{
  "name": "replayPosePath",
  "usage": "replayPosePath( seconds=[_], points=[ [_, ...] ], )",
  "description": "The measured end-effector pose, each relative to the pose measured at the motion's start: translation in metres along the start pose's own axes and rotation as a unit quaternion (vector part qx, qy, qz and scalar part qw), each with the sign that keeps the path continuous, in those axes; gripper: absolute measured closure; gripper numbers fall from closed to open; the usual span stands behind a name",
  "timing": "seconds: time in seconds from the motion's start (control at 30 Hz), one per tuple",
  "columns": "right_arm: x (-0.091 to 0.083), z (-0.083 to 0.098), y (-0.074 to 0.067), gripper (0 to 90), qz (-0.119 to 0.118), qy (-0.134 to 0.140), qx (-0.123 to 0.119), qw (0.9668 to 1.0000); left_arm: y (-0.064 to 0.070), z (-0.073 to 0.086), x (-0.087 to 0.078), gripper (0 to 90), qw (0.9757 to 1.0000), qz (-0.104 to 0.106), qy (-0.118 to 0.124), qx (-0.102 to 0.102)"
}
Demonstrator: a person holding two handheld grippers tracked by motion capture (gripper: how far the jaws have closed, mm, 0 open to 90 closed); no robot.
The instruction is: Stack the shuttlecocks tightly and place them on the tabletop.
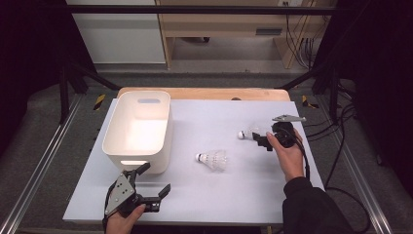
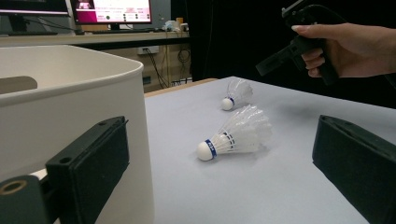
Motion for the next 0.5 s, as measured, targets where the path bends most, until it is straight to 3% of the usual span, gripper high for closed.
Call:
replayPosePath(
  seconds=[0.3, 0.5],
  points=[
    [0.001, -0.01, 0.007, 12.2, 0.005, 0.031, -0.002, 0.9995, -0.001, 0.0, 0.001, 3.8, 1.0, 0.001, 0.002, 0.005],
    [0.003, -0.009, 0.015, 12.2, 0.017, 0.04, 0.026, 0.9987, -0.002, -0.001, -0.001, 3.8, 1.0, -0.001, 0.005, 0.004]
  ],
)
Point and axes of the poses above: each handheld gripper's, and its own axes: x roughly forward along the jaws, z roughly out of its underside, y roughly to its right, the point moved 5 cm from there along x, roughly forward along the jaws
